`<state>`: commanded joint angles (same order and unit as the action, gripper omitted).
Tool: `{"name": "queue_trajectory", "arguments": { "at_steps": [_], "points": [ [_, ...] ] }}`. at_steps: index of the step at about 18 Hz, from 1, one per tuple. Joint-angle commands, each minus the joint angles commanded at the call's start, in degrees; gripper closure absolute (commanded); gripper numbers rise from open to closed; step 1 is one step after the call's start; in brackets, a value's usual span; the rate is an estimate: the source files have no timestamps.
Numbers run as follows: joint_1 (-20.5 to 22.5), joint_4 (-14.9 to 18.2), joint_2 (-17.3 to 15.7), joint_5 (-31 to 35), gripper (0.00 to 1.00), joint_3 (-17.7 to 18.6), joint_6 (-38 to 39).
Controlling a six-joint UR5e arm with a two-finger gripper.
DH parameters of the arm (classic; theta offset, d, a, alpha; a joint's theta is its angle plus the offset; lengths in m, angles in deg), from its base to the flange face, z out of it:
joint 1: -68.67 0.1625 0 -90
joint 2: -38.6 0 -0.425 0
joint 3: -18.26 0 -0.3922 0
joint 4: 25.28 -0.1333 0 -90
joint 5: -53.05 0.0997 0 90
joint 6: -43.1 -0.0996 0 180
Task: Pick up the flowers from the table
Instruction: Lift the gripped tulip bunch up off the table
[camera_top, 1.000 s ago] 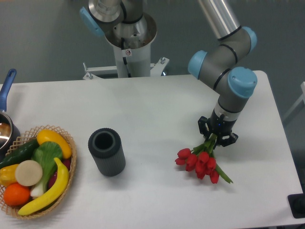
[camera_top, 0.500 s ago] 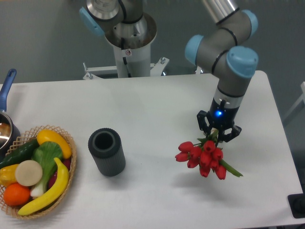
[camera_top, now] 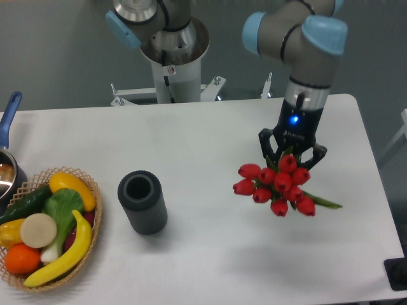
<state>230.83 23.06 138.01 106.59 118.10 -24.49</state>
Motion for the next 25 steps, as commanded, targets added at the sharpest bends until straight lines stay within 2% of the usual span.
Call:
{"name": "queue_trajectory", "arguments": {
  "at_steps": [2,6,9,25],
  "points": [
    [0.4,0.0,-0.4,-1.8,0.61,-0.1,0.3],
    [4.2,0.4,-3.0,-8.0,0.61,0.3,1.7],
    [6.2,0.6,-3.5,-11.1,0.61,0.7,1.7],
    [7.0,0.6,-4.5,-11.9,0.61,1.3,1.8]
  ]
}}
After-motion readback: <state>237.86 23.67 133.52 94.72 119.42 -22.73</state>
